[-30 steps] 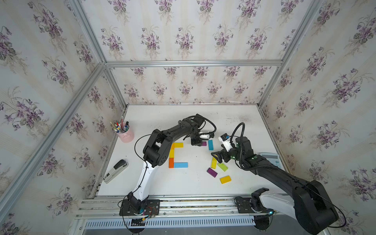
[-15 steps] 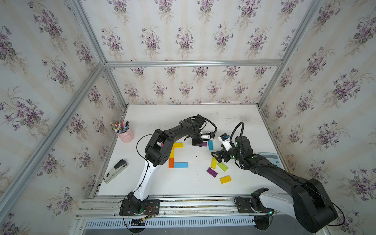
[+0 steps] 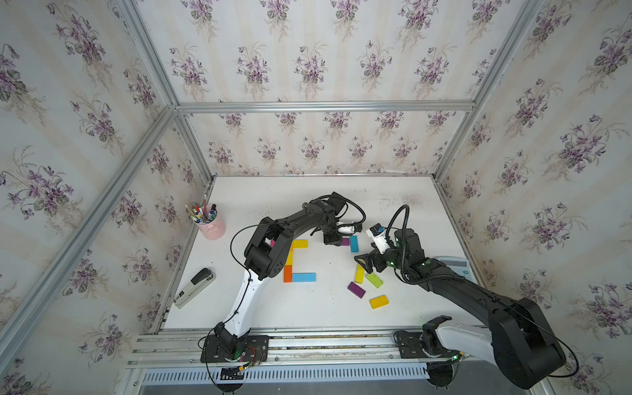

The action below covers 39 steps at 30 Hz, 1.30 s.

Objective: Assemble the letter t with building blocks
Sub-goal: Assemble the building block at the center of the board.

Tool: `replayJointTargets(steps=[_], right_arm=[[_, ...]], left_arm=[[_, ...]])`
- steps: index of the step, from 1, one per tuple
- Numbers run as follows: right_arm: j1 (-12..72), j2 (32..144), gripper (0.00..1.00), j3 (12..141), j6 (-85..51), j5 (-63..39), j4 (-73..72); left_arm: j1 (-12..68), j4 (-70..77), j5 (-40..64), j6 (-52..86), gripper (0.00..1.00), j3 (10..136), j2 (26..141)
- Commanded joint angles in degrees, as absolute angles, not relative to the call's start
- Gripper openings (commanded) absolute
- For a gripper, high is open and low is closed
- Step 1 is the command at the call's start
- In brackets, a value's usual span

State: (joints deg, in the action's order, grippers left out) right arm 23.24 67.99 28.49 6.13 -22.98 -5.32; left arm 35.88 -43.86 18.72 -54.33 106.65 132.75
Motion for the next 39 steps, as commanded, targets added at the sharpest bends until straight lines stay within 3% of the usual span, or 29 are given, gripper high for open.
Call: replayJointTargets(steps=[1,39], right_arm=[[23.22,68.29,0.98,28.95,6.33,-23.01,-4.92],[23.24,69.81,0.98,29.79,6.5,-24.15,-4.11]], left_arm=[[35.88,-44.41,19.59,-54.55,0.32,107.5,133.11],[36.22,-44.41,20.08,-53.88,0.41,107.96,134.11]])
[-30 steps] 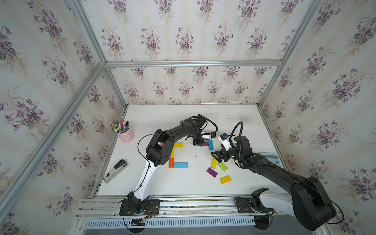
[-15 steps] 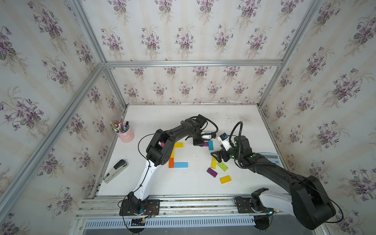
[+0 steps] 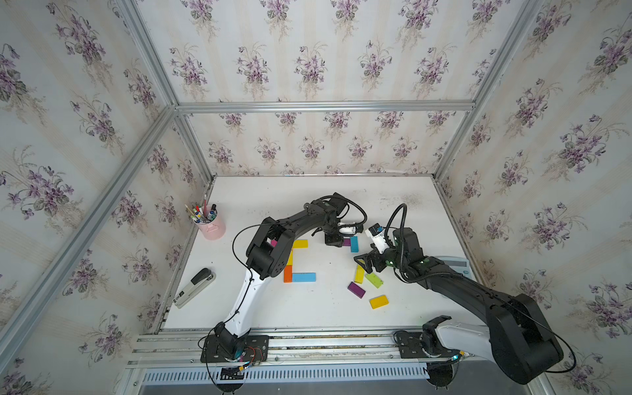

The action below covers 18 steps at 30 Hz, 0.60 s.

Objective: Assemble the letter t with building blocks
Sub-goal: Assemble the building block at the center of the board.

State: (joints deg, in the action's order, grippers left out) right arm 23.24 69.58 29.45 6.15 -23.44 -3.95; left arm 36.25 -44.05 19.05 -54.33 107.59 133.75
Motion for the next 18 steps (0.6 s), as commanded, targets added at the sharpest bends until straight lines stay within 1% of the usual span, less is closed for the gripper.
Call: replayJointTargets(steps=[1,7,18], right_arm=[[23.21,69.87,0.98,29.84,6.46,-24.19,-4.04],[23.27,70.14,0.98,30.01,6.5,-24.48,-3.87],[23.2,69.87,0.98,29.88,6.24,-24.08,-3.87]], left_arm=[[36.27,-44.43,20.13,-53.72,0.42,107.89,134.06],[36.24,-42.63,20.21,-53.08,0.49,106.28,133.1],[36.21,-42.07,20.21,-53.44,0.52,105.86,131.36]])
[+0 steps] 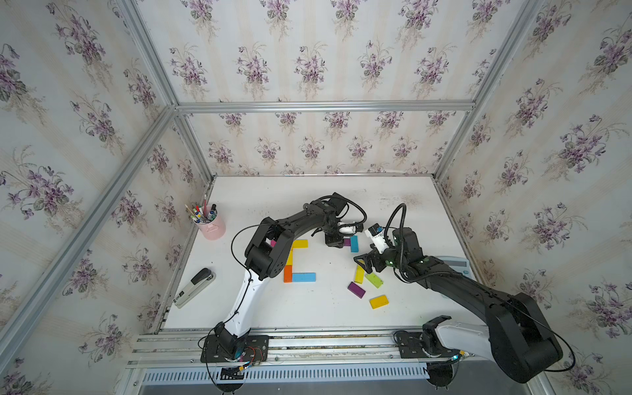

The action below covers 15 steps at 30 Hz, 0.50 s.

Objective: Assemble the letter t with building blocks
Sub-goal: Assemble the building block at the center of the board.

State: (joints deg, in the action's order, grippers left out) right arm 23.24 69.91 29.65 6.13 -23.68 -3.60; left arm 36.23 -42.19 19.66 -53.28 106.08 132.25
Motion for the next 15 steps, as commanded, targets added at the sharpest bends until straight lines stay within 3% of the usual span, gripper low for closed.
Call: replayJointTargets(steps=[1,8,13,14,15], right_arm=[[23.25,69.87,0.98,29.84,6.16,-23.87,-3.87],[23.2,68.93,0.98,29.45,5.8,-22.53,-3.88],[23.29,67.17,0.98,29.85,5.11,-22.76,-2.96],[23.42,67.15,0.97,30.29,5.1,-22.81,-2.24],[23.75,67.24,0.97,30.77,4.89,-22.05,-1.42]], left_arm=[[36.21,-42.18,20.21,-53.59,0.52,105.83,130.99],[36.12,-43.88,21.56,-53.47,0.52,104.66,127.17],[36.12,-40.82,22.6,-49.61,0.57,96.99,118.17],[36.21,-39.3,22.9,-48.39,0.72,94.29,115.76],[36.25,-37.62,23.06,-47.2,1.0,91.27,113.32]])
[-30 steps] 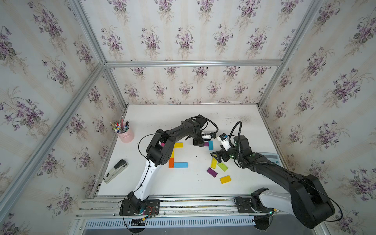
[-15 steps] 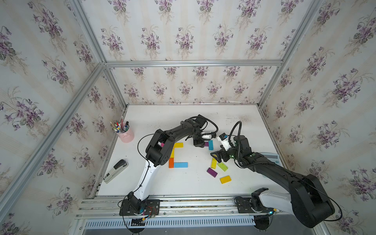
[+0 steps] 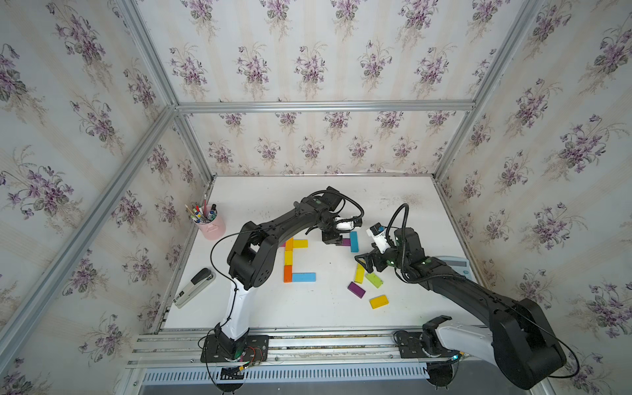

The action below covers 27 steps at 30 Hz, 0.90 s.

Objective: Assemble the letter t with building blocks
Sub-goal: Assemble the building block at the center of the board, then pick up the building block from the center of the board.

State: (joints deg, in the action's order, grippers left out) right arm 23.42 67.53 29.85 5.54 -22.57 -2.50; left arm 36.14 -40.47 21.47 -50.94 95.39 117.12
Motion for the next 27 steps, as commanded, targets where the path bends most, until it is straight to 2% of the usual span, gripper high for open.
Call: replayJointTargets(steps=[1,4,8,10,12,14,20,24,27], right_arm=[[24.32,67.4,0.97,31.13,4.76,-21.13,-0.79],[27.34,67.97,0.96,32.04,4.45,-18.17,0.31],[30.36,68.09,0.94,35.4,3.64,-12.1,5.0],[32.88,66.76,0.95,36.73,4.08,-9.28,6.36],[33.22,65.39,0.96,38.34,4.69,-8.64,7.36],[33.22,64.64,0.95,40.42,6.77,-8.24,8.85],[33.31,63.11,0.97,45.58,18.0,0.19,13.66],[33.22,66.73,1.0,49.47,23.16,3.39,20.0],[33.3,69.82,1.0,49.83,25.88,-0.64,26.1]], left_arm=[[36.26,-35.82,23.15,-46.0,1.0,88.54,111.14],[36.56,-29.45,22.59,-40.89,1.0,78.95,103.58],[37.26,-24.24,20.85,-26.12,1.0,69.52,94.31],[37.27,-24.58,18.47,-16.42,1.0,68.08,91.7],[37.27,-30.96,18.29,-10.61,1.0,70.49,91.01],[37.51,-31.34,21.44,-9.57,1.0,69.33,89.48],[37.52,-12.66,25.75,-3.94,1.0,52.06,76.08],[37.53,-9.41,30.54,-5.85,1.0,46.36,74.17],[37.6,-9.37,32.72,-6.07,1.0,44.59,74.84]])
